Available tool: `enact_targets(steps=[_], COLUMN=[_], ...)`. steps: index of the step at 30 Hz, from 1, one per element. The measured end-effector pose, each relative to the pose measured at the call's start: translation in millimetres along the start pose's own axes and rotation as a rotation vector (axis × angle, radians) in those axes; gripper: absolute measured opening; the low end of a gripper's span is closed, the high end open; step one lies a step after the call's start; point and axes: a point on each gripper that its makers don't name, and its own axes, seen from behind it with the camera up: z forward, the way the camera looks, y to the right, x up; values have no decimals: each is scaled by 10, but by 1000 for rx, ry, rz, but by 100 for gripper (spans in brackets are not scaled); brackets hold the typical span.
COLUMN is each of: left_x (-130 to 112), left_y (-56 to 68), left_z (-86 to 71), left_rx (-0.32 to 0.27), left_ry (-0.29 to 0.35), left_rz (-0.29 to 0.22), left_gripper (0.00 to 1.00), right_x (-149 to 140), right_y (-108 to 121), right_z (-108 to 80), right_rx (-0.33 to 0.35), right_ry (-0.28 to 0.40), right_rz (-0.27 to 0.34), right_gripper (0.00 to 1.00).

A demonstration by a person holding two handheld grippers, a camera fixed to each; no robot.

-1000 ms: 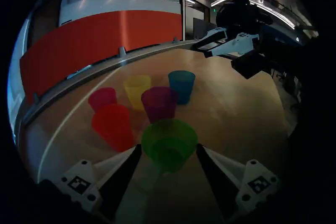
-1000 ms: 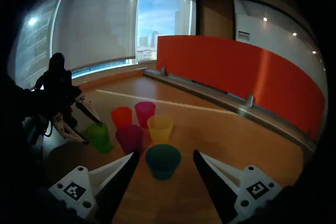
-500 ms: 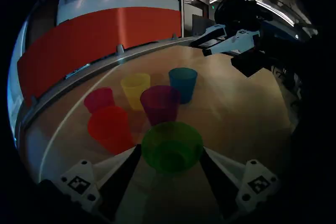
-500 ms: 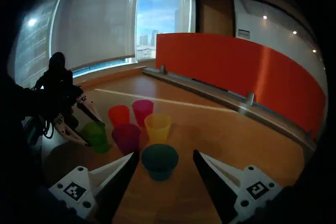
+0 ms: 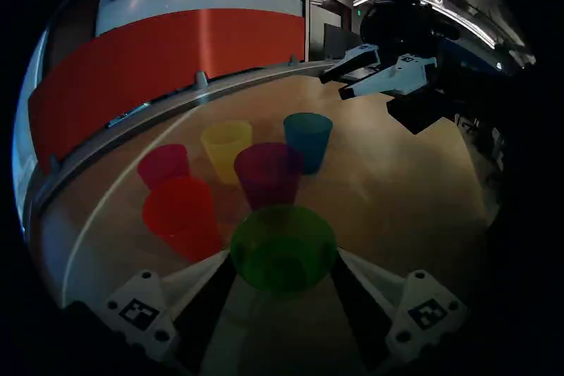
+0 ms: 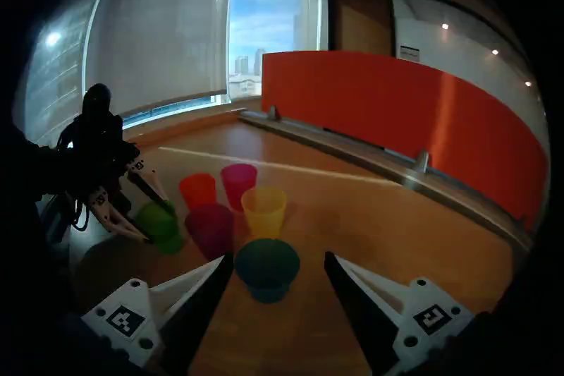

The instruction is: Pour water

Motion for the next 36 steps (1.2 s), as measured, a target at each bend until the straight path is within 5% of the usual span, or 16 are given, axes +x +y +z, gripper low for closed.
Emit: enact_targets(steps=[36], left_x=[120], left_y=[-80], left_z=[-138], left_rx=[11], left_ry=[34], left_rz=[-23], left_gripper=[86], right_x=[-450], right_y=[-121], right_z=[457], right_rx=[30], right_ry=[-94], right_rz=[0], right_gripper=[100])
